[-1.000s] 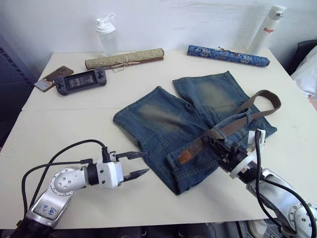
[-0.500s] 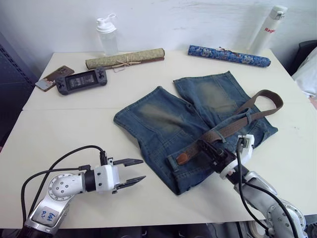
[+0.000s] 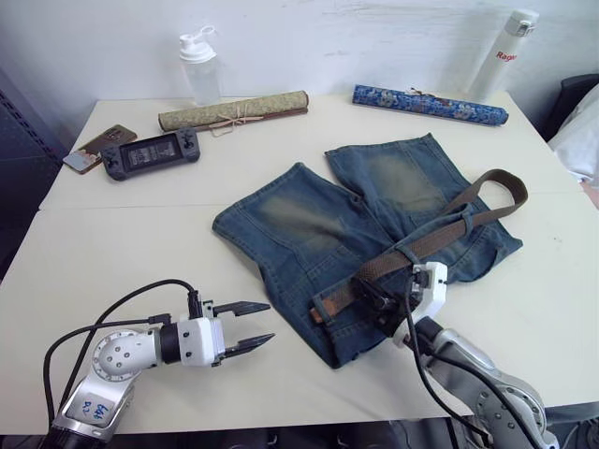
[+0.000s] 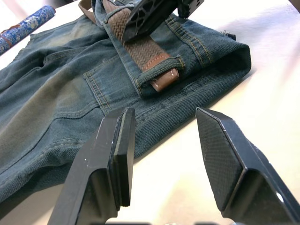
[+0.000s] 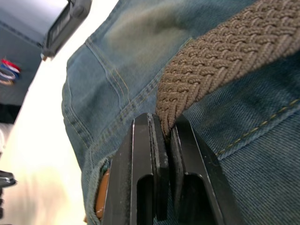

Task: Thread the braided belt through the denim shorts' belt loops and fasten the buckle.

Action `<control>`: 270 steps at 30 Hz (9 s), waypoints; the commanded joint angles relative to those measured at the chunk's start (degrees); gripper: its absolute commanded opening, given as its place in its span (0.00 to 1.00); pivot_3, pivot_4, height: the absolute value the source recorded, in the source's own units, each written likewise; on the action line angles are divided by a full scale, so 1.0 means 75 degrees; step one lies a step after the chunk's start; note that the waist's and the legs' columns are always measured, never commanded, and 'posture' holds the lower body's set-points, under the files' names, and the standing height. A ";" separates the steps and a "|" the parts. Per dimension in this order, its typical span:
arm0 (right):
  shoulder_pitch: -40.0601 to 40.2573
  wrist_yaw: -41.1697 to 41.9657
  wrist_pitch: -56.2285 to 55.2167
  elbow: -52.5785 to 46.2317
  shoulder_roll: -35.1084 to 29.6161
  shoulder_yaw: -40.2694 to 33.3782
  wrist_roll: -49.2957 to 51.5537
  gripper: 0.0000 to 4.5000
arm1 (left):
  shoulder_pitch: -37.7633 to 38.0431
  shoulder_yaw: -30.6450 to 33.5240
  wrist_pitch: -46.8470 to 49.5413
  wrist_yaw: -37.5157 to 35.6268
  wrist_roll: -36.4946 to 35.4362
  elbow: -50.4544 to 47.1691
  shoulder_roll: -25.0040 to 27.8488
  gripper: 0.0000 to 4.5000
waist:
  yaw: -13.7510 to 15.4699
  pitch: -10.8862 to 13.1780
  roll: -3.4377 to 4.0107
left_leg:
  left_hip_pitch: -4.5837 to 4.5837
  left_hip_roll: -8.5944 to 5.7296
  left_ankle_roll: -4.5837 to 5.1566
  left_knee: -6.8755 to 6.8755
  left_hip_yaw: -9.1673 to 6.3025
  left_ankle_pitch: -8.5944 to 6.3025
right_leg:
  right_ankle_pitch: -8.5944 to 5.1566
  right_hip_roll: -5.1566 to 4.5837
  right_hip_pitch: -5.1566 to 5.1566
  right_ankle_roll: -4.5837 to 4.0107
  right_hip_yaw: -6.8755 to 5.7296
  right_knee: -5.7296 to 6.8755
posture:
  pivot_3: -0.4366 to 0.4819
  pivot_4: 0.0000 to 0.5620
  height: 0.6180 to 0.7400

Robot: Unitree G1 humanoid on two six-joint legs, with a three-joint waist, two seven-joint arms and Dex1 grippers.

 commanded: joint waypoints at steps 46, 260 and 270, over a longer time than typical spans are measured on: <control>-0.0842 -0.2770 0.1103 0.1296 0.0644 0.0247 0.4927 0.00 | -0.2163 -0.1090 -0.4464 0.1733 0.3939 0.2550 -0.0546 0.51 | -0.0021 -0.0015 -0.0025 | 0.0002 0.0013 0.0017 0.0001 0.0004 -0.0013 | -0.0001 0.0004 0.0001 -0.0002 -0.0002 0.0000 | 0.48 0.27 0.82; -0.0815 0.7769 0.2575 -0.1920 -0.4070 -0.2409 -0.5383 0.82 | -0.1750 0.0559 0.3558 -0.2292 -0.1528 0.0462 0.2037 0.76 | 0.0002 0.0041 -0.0055 | 0.0004 0.0087 -0.0051 0.0093 0.0012 -0.0040 | 0.0007 0.0011 0.0002 -0.0083 -0.0171 0.0060 | 0.48 0.27 0.82; -0.3762 0.7508 0.4704 0.1668 -0.4332 -0.3113 -0.3670 0.99 | -0.4409 0.1144 0.6750 -0.2913 -0.2923 0.2861 0.2133 0.76 | 0.0050 0.0052 -0.0045 | 0.0006 0.0081 -0.0052 0.0093 0.0009 -0.0038 | 0.0007 0.0010 0.0000 -0.0084 -0.0172 0.0057 | 0.48 0.27 0.82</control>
